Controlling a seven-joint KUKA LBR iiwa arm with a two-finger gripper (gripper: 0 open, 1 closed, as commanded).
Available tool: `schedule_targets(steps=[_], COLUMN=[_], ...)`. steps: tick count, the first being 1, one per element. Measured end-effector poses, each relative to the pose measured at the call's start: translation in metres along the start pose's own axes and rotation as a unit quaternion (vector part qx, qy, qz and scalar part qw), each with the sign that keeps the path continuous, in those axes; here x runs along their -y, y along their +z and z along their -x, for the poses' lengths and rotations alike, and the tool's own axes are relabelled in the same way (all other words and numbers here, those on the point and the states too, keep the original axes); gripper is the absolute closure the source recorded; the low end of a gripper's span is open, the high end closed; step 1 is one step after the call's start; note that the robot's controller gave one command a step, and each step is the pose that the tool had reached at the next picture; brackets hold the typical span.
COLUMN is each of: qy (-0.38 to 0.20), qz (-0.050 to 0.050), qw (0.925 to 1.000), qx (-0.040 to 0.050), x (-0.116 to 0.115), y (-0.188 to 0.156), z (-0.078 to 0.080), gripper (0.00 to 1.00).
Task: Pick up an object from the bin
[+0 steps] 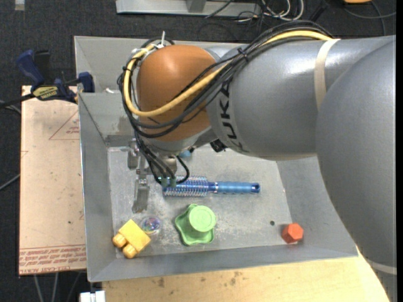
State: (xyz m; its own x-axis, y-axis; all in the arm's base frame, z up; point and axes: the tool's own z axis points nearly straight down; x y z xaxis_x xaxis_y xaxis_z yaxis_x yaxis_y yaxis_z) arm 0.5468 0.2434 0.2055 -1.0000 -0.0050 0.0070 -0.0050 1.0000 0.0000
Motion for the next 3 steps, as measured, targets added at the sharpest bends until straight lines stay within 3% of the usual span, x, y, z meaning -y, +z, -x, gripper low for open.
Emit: schedule_targets(steps=[1, 2, 3], qy=[-0.110, -0.059, 0.011], qz=[0.002, 0.001, 0.000], qw=[0.9939, 0.9982, 0.9999], qx=[0.0112, 0.0048, 0.0033], x=[-0.011, 0.005, 0.017], y=[0.134, 0.105, 0.104], z=[-0.057, -0.060, -0.060], gripper=[0.00, 0.00, 0.00])
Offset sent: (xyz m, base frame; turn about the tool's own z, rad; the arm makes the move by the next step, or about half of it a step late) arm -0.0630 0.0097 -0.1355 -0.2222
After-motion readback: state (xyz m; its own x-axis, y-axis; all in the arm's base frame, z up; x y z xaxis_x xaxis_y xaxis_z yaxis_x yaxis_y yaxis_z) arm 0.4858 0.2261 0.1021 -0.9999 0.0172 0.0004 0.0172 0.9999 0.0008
